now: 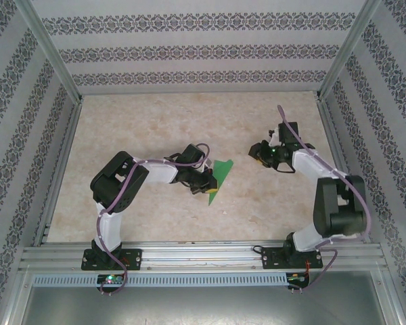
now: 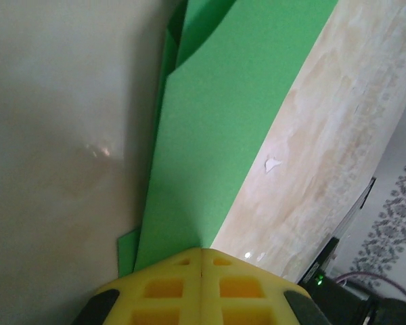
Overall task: Fold a paper plane with a square sheet of paper (fold left side to right side)
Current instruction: Fold the wing for the fifth time at the center of the table.
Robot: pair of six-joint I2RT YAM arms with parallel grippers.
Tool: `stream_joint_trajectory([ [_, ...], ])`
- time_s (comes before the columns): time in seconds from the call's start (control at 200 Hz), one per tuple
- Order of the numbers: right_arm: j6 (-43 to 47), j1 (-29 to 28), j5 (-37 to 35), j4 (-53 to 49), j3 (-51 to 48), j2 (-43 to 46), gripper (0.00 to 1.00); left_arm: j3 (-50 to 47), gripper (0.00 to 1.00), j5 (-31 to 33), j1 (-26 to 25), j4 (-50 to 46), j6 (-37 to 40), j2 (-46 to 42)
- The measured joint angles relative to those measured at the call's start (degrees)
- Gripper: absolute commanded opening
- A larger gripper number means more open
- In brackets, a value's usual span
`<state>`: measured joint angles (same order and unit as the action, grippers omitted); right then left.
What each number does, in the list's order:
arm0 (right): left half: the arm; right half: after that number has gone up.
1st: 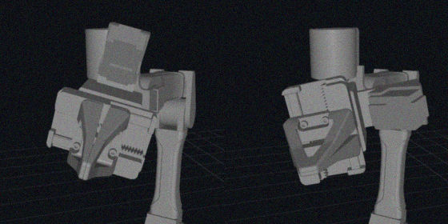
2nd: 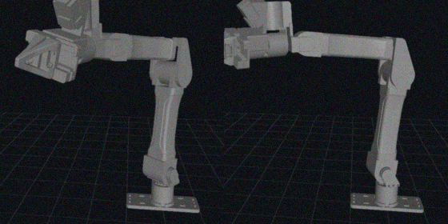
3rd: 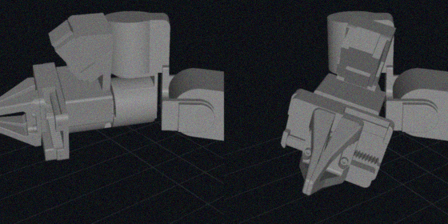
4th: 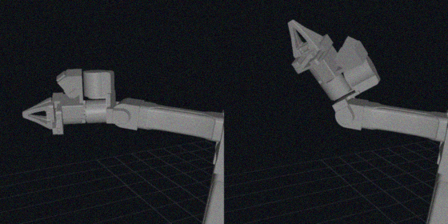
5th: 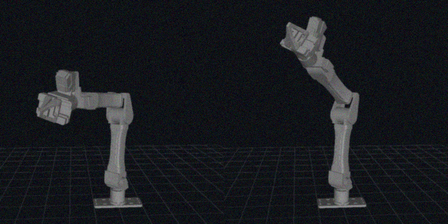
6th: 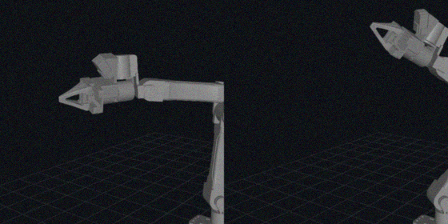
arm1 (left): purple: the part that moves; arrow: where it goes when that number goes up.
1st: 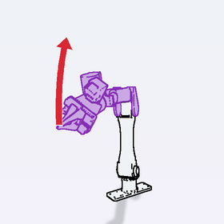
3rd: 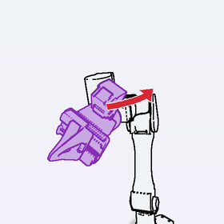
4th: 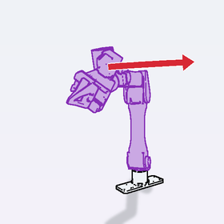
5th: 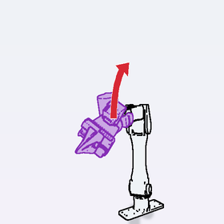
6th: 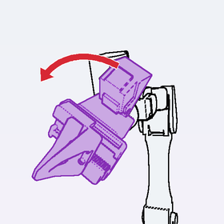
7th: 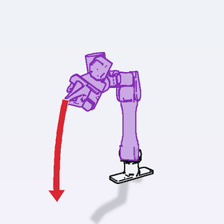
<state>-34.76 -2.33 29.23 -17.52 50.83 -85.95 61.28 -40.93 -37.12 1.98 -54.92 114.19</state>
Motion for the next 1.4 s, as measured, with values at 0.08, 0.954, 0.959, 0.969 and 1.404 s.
stream_joint_trajectory([
  [0.08,-0.1,0.5,-1.2,-1.2,-2.4,4.2,0.48,-0.1,0.0,1.0,0.0,2.7,-2.6,0.5],
  [0.954,-1.3,5.6,-5.9,-9.2,-12.9,24.3,0.98,0.1,0.01,8.7,-1.8,16.3,-17.4,3.5],
  [0.959,-1.3,5.6,-5.8,-9.2,-12.9,24.2,0.98,0.1,0.01,8.7,-1.8,16.3,-17.4,3.5],
  [0.969,-1.3,5.6,-5.8,-9.2,-12.9,24.2,0.98,0.1,0.01,8.7,-1.8,16.4,-17.4,3.5],
  [1.404,-1.2,5.6,-5.2,-9.1,-13.9,22.2,0.98,4.1,0.07,11.3,-1.8,16.5,-16.0,4.3],
])
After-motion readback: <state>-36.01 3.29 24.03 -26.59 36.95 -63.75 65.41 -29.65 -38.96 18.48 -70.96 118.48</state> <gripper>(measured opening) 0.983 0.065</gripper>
